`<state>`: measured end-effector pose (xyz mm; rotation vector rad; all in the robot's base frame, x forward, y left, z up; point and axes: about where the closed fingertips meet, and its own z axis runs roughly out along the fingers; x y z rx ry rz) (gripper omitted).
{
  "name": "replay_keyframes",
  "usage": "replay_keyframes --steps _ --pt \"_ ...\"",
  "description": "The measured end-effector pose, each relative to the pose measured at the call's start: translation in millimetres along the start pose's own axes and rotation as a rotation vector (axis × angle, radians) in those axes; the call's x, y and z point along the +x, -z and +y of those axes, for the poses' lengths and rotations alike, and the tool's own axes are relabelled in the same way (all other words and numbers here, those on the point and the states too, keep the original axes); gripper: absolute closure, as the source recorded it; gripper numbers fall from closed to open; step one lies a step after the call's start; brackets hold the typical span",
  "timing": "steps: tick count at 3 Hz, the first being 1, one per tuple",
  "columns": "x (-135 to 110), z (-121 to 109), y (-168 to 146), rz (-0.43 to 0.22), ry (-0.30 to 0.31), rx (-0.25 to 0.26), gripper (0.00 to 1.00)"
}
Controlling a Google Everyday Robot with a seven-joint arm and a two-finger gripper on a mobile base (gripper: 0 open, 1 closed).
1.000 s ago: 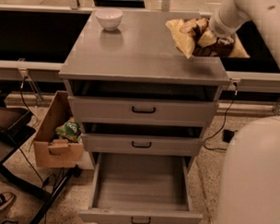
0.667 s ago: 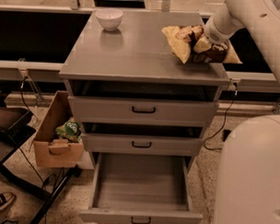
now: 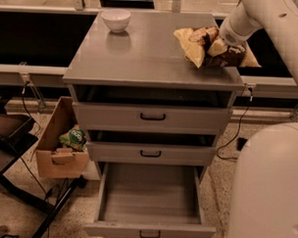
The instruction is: Pick brown chip bag from bottom drawer and place on counter
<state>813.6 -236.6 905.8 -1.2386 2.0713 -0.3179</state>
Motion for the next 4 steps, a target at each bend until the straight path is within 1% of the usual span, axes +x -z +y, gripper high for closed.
replay_keyframes --steps 1,2,3,4 --pt "0.0 0.0 0.0 0.000 0.000 0.000 0.12" --pt "0.0 0.1 -0.1 0.000 0.000 0.000 0.00" --pt "0.0 0.0 0.1 0.000 0.000 0.000 0.00" --pt "0.5 -14.2 21.1 0.026 -0.022 0.035 0.00"
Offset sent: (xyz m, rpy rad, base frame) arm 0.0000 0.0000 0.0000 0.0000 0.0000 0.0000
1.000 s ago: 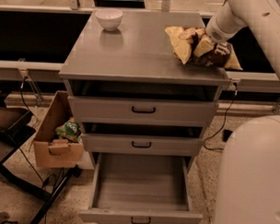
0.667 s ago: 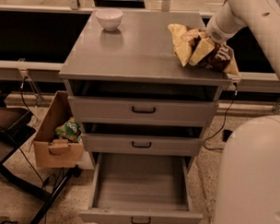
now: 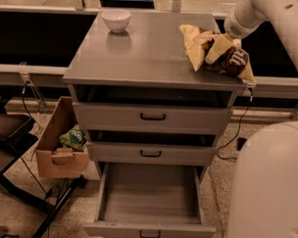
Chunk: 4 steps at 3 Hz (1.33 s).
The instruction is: Pick brown chip bag from bottom drawer and place on counter
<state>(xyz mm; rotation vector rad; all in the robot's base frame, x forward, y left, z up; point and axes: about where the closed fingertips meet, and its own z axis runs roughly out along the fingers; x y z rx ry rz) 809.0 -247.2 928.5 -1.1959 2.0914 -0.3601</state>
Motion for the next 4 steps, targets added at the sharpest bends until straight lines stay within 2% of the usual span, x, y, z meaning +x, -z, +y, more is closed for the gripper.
replay_keyframes --steps 1,2,3,4 --pt "-3.7 -32.1 63.3 0.068 -0.038 0.090 0.00" --pt "26.0 -77.0 183.6 0.087 -0.202 0.295 0.00" --pt "64.6 -91.9 286.2 0.004 -0.337 0.490 0.00" --pt "82.3 -67.1 433.1 -0.157 -0.443 0.729 0.00"
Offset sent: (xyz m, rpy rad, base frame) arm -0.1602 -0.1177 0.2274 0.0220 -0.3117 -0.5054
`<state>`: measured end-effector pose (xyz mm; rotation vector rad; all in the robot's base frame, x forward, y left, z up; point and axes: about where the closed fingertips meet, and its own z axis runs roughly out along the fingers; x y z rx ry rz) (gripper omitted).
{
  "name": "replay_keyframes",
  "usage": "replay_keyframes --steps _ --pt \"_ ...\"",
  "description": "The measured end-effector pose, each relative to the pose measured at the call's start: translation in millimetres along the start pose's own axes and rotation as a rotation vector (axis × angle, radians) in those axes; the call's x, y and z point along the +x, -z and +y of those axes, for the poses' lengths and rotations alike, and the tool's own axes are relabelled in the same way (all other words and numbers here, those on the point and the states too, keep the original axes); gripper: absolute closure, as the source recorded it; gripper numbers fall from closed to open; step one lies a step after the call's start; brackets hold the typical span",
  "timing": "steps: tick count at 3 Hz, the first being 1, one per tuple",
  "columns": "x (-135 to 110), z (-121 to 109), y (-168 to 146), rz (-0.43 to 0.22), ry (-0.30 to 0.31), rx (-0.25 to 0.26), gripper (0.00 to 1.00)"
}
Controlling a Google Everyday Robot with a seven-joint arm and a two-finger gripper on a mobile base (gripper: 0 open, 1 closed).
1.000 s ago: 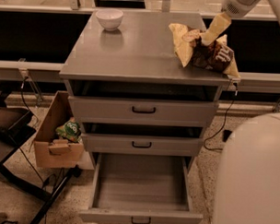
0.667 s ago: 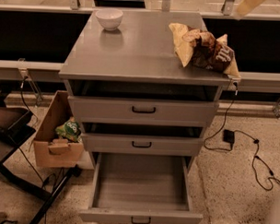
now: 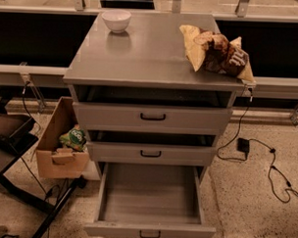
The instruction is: Pick brown chip bag from bottom drawer and place on counter
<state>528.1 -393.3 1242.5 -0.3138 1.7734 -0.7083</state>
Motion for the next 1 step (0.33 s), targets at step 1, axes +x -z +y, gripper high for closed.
replay_keyframes --steps 1 --pt "2.6 -12.8 19.8 -0.015 -0.027 0.030 0.00"
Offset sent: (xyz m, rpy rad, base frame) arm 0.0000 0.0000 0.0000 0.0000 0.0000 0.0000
